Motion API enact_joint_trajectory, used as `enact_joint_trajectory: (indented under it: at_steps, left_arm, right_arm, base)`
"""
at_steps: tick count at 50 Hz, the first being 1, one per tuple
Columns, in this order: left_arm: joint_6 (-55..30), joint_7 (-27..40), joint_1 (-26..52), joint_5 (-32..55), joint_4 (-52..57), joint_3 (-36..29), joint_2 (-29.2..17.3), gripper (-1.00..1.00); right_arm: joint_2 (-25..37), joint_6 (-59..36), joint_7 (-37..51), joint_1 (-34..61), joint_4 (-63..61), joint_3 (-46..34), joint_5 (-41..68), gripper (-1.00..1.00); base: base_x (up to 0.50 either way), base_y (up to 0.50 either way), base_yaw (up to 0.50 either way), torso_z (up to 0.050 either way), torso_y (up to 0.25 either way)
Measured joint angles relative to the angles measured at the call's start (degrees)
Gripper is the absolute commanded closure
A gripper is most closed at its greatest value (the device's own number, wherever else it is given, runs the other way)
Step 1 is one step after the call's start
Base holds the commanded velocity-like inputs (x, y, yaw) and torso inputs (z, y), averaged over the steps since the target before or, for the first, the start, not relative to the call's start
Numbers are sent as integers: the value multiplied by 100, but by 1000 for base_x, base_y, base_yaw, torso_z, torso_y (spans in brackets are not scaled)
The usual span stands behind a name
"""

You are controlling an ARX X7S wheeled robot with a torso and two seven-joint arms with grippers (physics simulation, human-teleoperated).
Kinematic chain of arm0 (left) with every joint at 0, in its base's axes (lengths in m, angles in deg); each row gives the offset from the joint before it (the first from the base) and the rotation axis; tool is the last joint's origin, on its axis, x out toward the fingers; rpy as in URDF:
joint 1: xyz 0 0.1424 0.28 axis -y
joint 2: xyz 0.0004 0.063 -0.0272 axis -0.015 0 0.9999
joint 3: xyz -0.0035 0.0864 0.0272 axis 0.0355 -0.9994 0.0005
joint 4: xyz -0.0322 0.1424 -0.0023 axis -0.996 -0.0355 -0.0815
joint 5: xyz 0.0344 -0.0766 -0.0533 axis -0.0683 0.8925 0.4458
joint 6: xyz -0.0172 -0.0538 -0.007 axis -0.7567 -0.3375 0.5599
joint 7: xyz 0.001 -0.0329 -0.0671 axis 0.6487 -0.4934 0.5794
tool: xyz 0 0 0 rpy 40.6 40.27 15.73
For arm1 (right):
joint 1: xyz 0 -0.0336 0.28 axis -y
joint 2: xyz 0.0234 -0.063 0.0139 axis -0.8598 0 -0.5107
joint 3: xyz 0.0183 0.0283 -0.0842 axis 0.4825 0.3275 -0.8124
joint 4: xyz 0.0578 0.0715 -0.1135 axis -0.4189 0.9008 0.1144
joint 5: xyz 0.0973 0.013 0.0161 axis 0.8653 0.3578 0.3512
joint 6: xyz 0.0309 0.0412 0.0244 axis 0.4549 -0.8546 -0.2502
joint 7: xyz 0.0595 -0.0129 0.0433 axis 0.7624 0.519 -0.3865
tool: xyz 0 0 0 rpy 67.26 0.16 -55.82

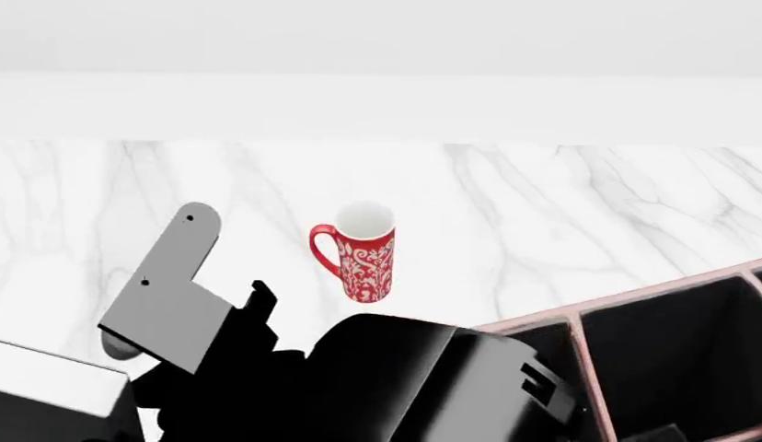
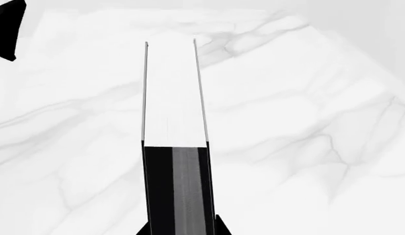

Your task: Pick up the book and place it in the right compartment of the caddy.

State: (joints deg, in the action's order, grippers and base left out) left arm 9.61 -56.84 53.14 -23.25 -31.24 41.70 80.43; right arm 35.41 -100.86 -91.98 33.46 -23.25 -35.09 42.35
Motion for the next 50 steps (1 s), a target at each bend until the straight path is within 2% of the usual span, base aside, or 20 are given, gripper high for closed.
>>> enact_joint_trajectory:
  at_steps: [32, 50]
  left_arm:
    - [-8, 7, 18, 12, 5, -22, -34, -100]
    - [-39, 13, 46, 41, 68, -33, -79, -100]
  right_arm:
    - [90, -1287, 1860, 1202, 1019, 1563, 831, 100]
    - [506, -1286, 2681, 1606, 1795, 2157, 580, 100]
  base:
    - [0, 0, 0, 0, 1]
    - [0, 0, 0, 0, 1]
